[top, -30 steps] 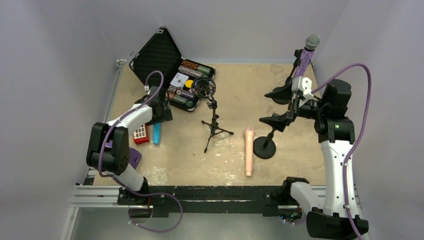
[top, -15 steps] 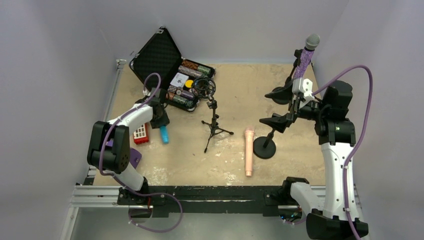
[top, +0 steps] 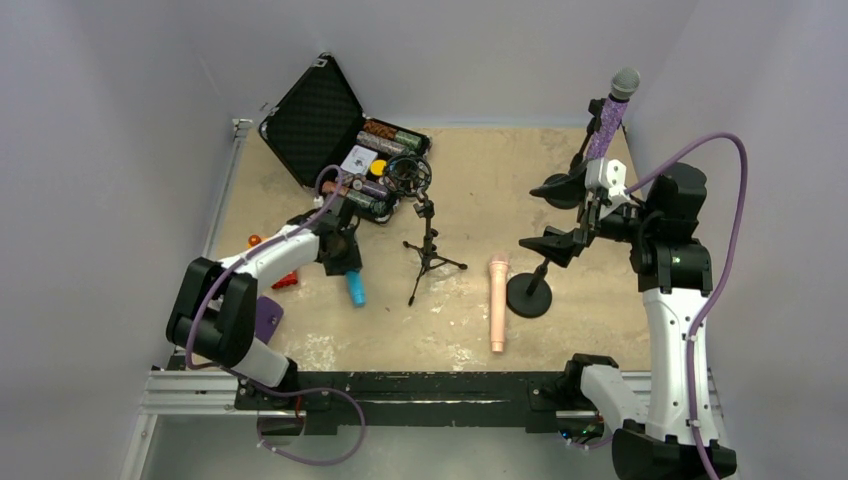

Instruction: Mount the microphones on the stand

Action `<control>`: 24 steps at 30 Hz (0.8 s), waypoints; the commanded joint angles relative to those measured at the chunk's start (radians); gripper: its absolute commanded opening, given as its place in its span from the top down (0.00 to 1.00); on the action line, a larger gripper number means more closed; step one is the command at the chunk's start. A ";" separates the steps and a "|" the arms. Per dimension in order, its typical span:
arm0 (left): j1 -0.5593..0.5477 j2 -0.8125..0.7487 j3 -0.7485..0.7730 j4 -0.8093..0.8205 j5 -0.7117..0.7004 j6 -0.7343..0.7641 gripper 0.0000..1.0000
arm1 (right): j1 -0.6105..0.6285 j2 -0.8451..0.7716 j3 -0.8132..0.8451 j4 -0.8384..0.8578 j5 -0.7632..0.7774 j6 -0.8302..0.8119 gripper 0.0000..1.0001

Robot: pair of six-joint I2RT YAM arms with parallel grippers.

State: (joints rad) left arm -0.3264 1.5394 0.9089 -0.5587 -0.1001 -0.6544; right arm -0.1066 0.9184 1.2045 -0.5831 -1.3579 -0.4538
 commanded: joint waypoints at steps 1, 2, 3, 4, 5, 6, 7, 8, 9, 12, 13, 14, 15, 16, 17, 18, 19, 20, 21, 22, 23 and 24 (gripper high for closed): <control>-0.098 -0.027 -0.072 -0.027 0.043 -0.068 0.58 | 0.003 -0.012 0.014 -0.014 -0.032 -0.010 0.05; -0.112 -0.032 -0.087 -0.024 0.033 -0.077 0.58 | 0.002 -0.013 0.015 -0.019 -0.032 -0.014 0.05; -0.125 -0.036 -0.101 -0.026 0.024 -0.087 0.58 | 0.003 -0.013 0.015 -0.023 -0.032 -0.016 0.05; -0.136 -0.043 -0.114 -0.027 0.008 -0.096 0.58 | 0.003 -0.015 0.014 -0.026 -0.032 -0.020 0.05; -0.145 -0.051 -0.129 -0.025 -0.009 -0.104 0.58 | 0.002 -0.016 0.014 -0.027 -0.033 -0.022 0.05; -0.150 -0.060 -0.146 -0.020 -0.021 -0.110 0.57 | 0.003 -0.018 0.012 -0.027 -0.033 -0.024 0.05; -0.151 -0.066 -0.157 -0.013 -0.028 -0.112 0.54 | 0.003 -0.018 0.011 -0.028 -0.033 -0.024 0.05; -0.151 -0.069 -0.164 -0.007 -0.034 -0.111 0.52 | 0.002 -0.018 0.011 -0.028 -0.035 -0.025 0.05; -0.151 -0.064 -0.164 -0.005 -0.037 -0.108 0.49 | 0.002 -0.019 0.009 -0.027 -0.036 -0.026 0.05; -0.151 -0.015 -0.140 -0.003 -0.033 -0.090 0.41 | 0.003 -0.019 0.010 -0.026 -0.038 -0.023 0.05; -0.150 0.003 -0.129 -0.002 -0.030 -0.086 0.40 | 0.003 -0.021 0.010 -0.027 -0.038 -0.024 0.05; -0.151 0.018 -0.121 -0.001 -0.028 -0.084 0.40 | 0.003 -0.022 0.009 -0.028 -0.037 -0.024 0.05; -0.151 0.027 -0.115 0.003 -0.023 -0.084 0.40 | 0.003 -0.023 0.009 -0.028 -0.035 -0.025 0.05; -0.151 0.033 -0.114 0.006 -0.023 -0.083 0.41 | 0.002 -0.025 0.007 -0.029 -0.034 -0.025 0.05; -0.151 0.033 -0.115 0.008 -0.024 -0.085 0.43 | 0.002 -0.027 0.006 -0.030 -0.032 -0.025 0.05; -0.150 0.029 -0.116 0.007 -0.026 -0.086 0.46 | 0.002 -0.027 0.006 -0.031 -0.031 -0.025 0.05; -0.150 0.021 -0.120 0.006 -0.030 -0.086 0.49 | 0.003 -0.027 0.006 -0.033 -0.030 -0.027 0.05; -0.151 0.011 -0.123 0.003 -0.034 -0.083 0.55 | 0.002 -0.027 0.005 -0.032 -0.030 -0.027 0.05; -0.151 -0.001 -0.126 -0.007 -0.038 -0.081 0.66 | 0.002 -0.026 0.006 -0.032 -0.030 -0.028 0.05; -0.151 -0.018 -0.129 -0.012 -0.039 -0.078 0.78 | 0.002 -0.025 0.006 -0.032 -0.030 -0.027 0.05; -0.151 -0.038 -0.134 -0.017 -0.043 -0.076 0.89 | 0.002 -0.023 0.005 -0.033 -0.032 -0.027 0.05; -0.151 -0.065 -0.138 -0.020 -0.043 -0.072 0.97 | 0.003 -0.022 0.007 -0.032 -0.033 -0.027 0.05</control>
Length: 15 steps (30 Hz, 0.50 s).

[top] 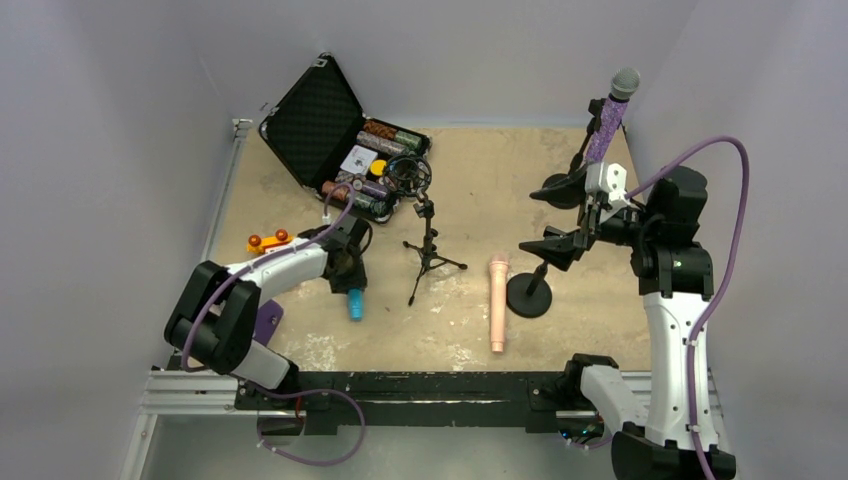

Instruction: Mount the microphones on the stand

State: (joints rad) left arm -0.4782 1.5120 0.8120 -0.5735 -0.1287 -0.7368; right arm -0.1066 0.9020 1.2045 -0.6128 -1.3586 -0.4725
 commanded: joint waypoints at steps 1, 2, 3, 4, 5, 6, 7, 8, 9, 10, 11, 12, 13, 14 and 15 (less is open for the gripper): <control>0.001 -0.067 -0.047 -0.007 -0.010 0.013 1.00 | 0.003 -0.005 0.008 -0.002 -0.033 -0.008 0.05; 0.001 -0.105 -0.053 -0.010 -0.006 0.017 1.00 | 0.003 -0.005 0.008 -0.003 -0.032 -0.009 0.05; 0.001 -0.146 -0.055 -0.017 -0.002 0.025 1.00 | 0.002 -0.005 0.010 -0.006 -0.031 -0.010 0.05; 0.001 -0.189 -0.056 -0.025 -0.002 0.032 1.00 | 0.002 -0.006 0.011 -0.011 -0.032 -0.012 0.05; 0.001 -0.236 -0.055 -0.037 -0.003 0.039 1.00 | 0.002 -0.007 0.012 -0.015 -0.034 -0.015 0.05; 0.001 -0.299 -0.052 -0.047 -0.006 0.049 1.00 | 0.002 -0.009 0.013 -0.021 -0.035 -0.019 0.05; 0.001 -0.345 -0.048 -0.057 -0.006 0.059 1.00 | 0.002 -0.011 0.013 -0.027 -0.037 -0.028 0.05; 0.001 -0.392 -0.043 -0.064 -0.003 0.073 1.00 | 0.003 -0.012 0.013 -0.035 -0.037 -0.035 0.05; 0.002 -0.436 -0.040 -0.066 0.003 0.092 1.00 | 0.003 -0.011 0.015 -0.043 -0.038 -0.042 0.05; 0.003 -0.485 -0.037 -0.065 0.014 0.110 1.00 | 0.003 -0.011 0.016 -0.052 -0.039 -0.049 0.05; 0.003 -0.530 -0.035 -0.061 0.031 0.135 1.00 | 0.003 -0.008 0.020 -0.065 -0.039 -0.060 0.05; 0.003 -0.572 -0.035 -0.051 0.046 0.164 1.00 | 0.003 -0.006 0.027 -0.081 -0.039 -0.072 0.05; 0.003 -0.614 -0.036 -0.042 0.058 0.183 1.00 | 0.002 -0.003 0.034 -0.101 -0.039 -0.088 0.05; 0.003 -0.651 -0.036 -0.034 0.066 0.199 1.00 | 0.002 0.002 0.045 -0.122 -0.039 -0.104 0.05; 0.004 -0.691 -0.036 -0.023 0.076 0.217 1.00 | 0.003 0.006 0.054 -0.144 -0.039 -0.121 0.05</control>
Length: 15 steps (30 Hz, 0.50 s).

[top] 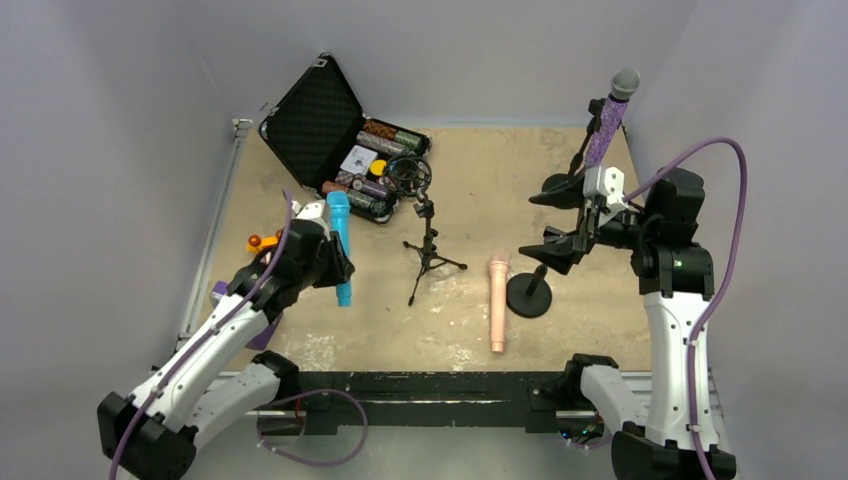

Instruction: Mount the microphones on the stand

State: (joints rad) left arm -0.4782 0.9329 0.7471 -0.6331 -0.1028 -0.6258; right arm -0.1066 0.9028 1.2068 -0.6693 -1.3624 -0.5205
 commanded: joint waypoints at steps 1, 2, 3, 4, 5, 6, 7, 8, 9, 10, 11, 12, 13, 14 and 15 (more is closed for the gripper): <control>0.004 -0.149 0.030 0.047 0.062 0.125 1.00 | 0.004 0.012 0.061 -0.114 -0.035 -0.093 0.05; 0.004 -0.183 0.031 0.059 0.069 0.139 1.00 | 0.005 0.018 0.074 -0.139 -0.034 -0.112 0.05; 0.004 -0.217 0.033 0.076 0.078 0.154 1.00 | 0.004 0.025 0.088 -0.169 -0.033 -0.135 0.05; 0.004 -0.248 0.034 0.086 0.092 0.172 1.00 | 0.005 0.032 0.101 -0.203 -0.031 -0.159 0.05; 0.004 -0.281 0.035 0.111 0.111 0.188 1.00 | 0.007 0.040 0.115 -0.232 -0.029 -0.181 0.05; 0.004 -0.312 0.038 0.131 0.134 0.199 1.00 | 0.008 0.047 0.126 -0.260 -0.026 -0.203 0.05; 0.004 -0.340 0.040 0.156 0.155 0.213 1.00 | 0.010 0.051 0.138 -0.283 -0.022 -0.221 0.05; 0.004 -0.368 0.039 0.186 0.183 0.224 1.00 | 0.012 0.056 0.147 -0.306 -0.018 -0.238 0.05; 0.004 -0.390 0.037 0.218 0.212 0.231 1.00 | 0.015 0.059 0.157 -0.328 -0.015 -0.255 0.05; 0.004 -0.411 0.033 0.255 0.242 0.235 1.00 | 0.019 0.063 0.164 -0.347 -0.010 -0.271 0.05; 0.004 -0.430 0.033 0.288 0.282 0.235 1.00 | 0.025 0.066 0.172 -0.368 -0.003 -0.286 0.05; 0.004 -0.438 0.034 0.319 0.312 0.233 1.00 | 0.031 0.069 0.177 -0.384 0.002 -0.298 0.05; 0.004 -0.445 0.036 0.352 0.344 0.226 1.00 | 0.042 0.072 0.182 -0.398 0.010 -0.313 0.05; 0.004 -0.448 0.040 0.382 0.377 0.218 1.00 | 0.056 0.076 0.186 -0.413 0.019 -0.327 0.05; 0.004 -0.450 0.043 0.416 0.407 0.207 1.00 | 0.069 0.080 0.193 -0.425 0.029 -0.343 0.05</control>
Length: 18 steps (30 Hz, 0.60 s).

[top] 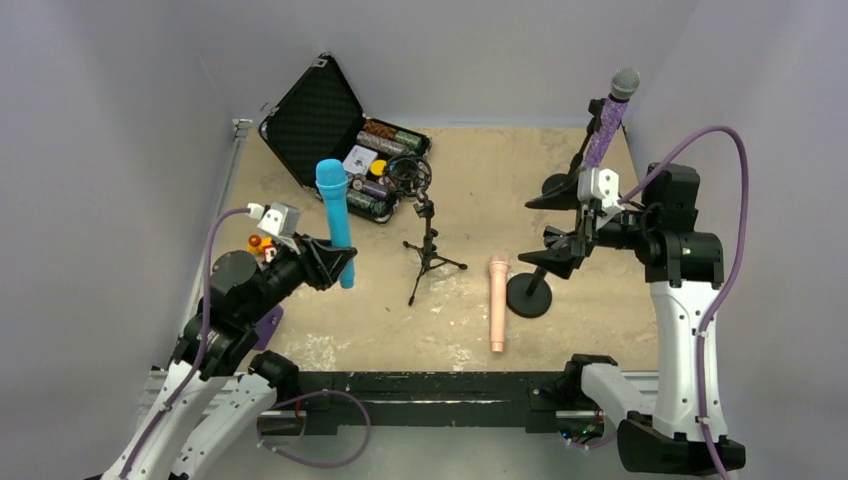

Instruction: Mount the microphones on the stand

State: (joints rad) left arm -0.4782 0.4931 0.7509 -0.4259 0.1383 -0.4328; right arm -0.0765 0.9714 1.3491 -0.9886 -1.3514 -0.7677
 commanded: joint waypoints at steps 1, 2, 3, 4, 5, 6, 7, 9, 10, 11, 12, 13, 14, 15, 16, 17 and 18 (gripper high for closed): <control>0.004 -0.012 0.040 0.247 0.195 0.005 1.00 | 0.054 0.014 0.056 -0.117 0.023 -0.105 0.05; 0.004 -0.014 0.042 0.281 0.216 -0.009 1.00 | 0.066 0.018 0.062 -0.126 0.026 -0.115 0.05; 0.003 -0.014 0.043 0.316 0.233 -0.022 1.00 | 0.068 0.021 0.067 -0.134 0.025 -0.122 0.05; 0.003 -0.010 0.046 0.344 0.248 -0.037 1.00 | 0.089 0.025 0.071 -0.138 0.021 -0.127 0.04; 0.003 -0.006 0.050 0.372 0.260 -0.051 1.00 | 0.098 0.027 0.078 -0.139 0.014 -0.129 0.04; 0.003 0.002 0.055 0.397 0.276 -0.066 1.00 | 0.104 0.027 0.083 -0.138 0.007 -0.131 0.03; 0.003 0.012 0.062 0.425 0.290 -0.082 1.00 | 0.108 0.029 0.087 -0.135 0.000 -0.131 0.03; 0.001 0.039 0.079 0.486 0.319 -0.113 1.00 | 0.123 0.032 0.099 -0.128 -0.003 -0.131 0.02; 0.001 0.052 0.086 0.506 0.332 -0.126 1.00 | 0.131 0.035 0.105 -0.125 -0.004 -0.130 0.02; -0.001 0.066 0.091 0.527 0.343 -0.138 1.00 | 0.142 0.036 0.108 -0.121 -0.007 -0.126 0.01; -0.005 0.078 0.096 0.543 0.351 -0.148 1.00 | 0.152 0.040 0.112 -0.114 -0.009 -0.119 0.01; -0.007 0.092 0.102 0.557 0.356 -0.155 1.00 | 0.163 0.043 0.113 -0.105 -0.012 -0.109 0.01; -0.015 0.113 0.109 0.564 0.360 -0.159 1.00 | 0.179 0.046 0.113 -0.093 -0.014 -0.098 0.01; -0.021 0.123 0.118 0.567 0.362 -0.159 1.00 | 0.193 0.050 0.111 -0.086 -0.014 -0.087 0.01; -0.032 0.143 0.127 0.573 0.363 -0.158 1.00 | 0.209 0.053 0.106 -0.071 -0.016 -0.073 0.01; -0.051 0.167 0.134 0.583 0.361 -0.155 1.00 | 0.227 0.055 0.099 -0.051 -0.015 -0.055 0.01; -0.070 0.187 0.143 0.593 0.356 -0.149 1.00 | 0.245 0.057 0.092 -0.027 -0.011 -0.035 0.01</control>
State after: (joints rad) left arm -0.4980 0.6170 0.8322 0.0460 0.4606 -0.5602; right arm 0.1162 1.0153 1.4273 -1.0855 -1.3319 -0.8627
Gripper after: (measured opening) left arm 0.407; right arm 0.985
